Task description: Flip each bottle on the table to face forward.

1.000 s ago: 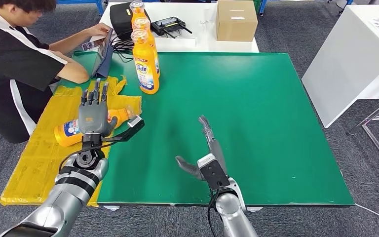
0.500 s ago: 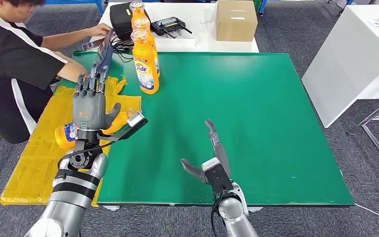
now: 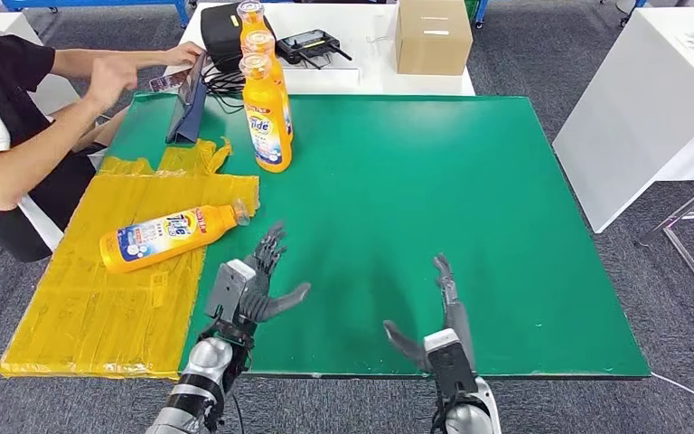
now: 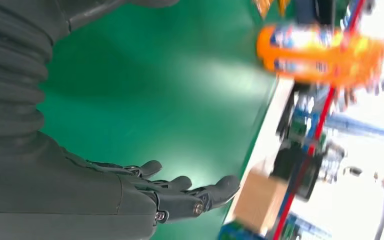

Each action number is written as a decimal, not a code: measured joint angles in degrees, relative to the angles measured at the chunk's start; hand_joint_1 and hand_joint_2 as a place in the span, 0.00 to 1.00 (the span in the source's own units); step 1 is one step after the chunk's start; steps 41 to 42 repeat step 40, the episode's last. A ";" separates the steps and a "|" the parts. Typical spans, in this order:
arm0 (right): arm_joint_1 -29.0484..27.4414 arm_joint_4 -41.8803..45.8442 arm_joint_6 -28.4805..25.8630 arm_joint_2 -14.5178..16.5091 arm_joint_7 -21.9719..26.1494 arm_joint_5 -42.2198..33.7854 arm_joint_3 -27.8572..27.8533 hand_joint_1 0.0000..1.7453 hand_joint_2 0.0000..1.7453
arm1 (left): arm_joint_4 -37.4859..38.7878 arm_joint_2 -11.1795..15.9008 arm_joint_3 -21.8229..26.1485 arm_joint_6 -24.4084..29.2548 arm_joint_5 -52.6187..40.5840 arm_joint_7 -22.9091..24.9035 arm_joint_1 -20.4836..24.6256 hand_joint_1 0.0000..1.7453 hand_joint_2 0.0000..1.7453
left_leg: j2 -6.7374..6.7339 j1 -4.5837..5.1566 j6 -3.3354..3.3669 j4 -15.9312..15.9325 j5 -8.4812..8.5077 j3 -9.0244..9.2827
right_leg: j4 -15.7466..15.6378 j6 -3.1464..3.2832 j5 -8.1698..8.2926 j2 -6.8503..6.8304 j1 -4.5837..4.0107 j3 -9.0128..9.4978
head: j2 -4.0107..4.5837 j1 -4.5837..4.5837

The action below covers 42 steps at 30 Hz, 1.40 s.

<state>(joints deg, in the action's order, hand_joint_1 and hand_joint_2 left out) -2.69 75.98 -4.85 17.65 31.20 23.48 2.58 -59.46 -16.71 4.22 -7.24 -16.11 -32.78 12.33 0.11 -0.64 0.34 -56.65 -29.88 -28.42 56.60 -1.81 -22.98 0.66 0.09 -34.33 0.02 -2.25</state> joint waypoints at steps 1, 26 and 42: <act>-0.63 0.87 0.15 0.01 0.25 -0.02 -1.05 0.00 1.00 | 0.57 -0.03 0.04 -1.66 1.71 0.14 -0.46 0.00 1.00 | 0.00 0.00 0.00 0.00 -0.01 0.00 | 0.00 0.00 0.00 0.00 0.00 -0.01 | 0.00 -0.01; -6.08 16.66 1.00 1.20 1.01 -0.36 -8.85 0.00 1.00 | -13.02 -0.08 -1.97 -3.10 5.03 2.94 -7.42 0.00 1.00 | 0.04 -0.03 0.01 0.00 0.00 0.03 | 0.01 0.00 0.00 0.00 -0.02 0.04 | 0.00 -0.01; -7.29 19.56 1.87 1.22 1.02 -0.51 -9.42 0.00 1.00 | -23.38 -0.54 -6.43 -1.20 3.64 2.23 -13.10 0.00 1.00 | 0.04 -0.03 0.01 0.01 -0.01 0.01 | 0.00 0.00 0.00 0.00 -0.01 0.05 | 0.00 -0.01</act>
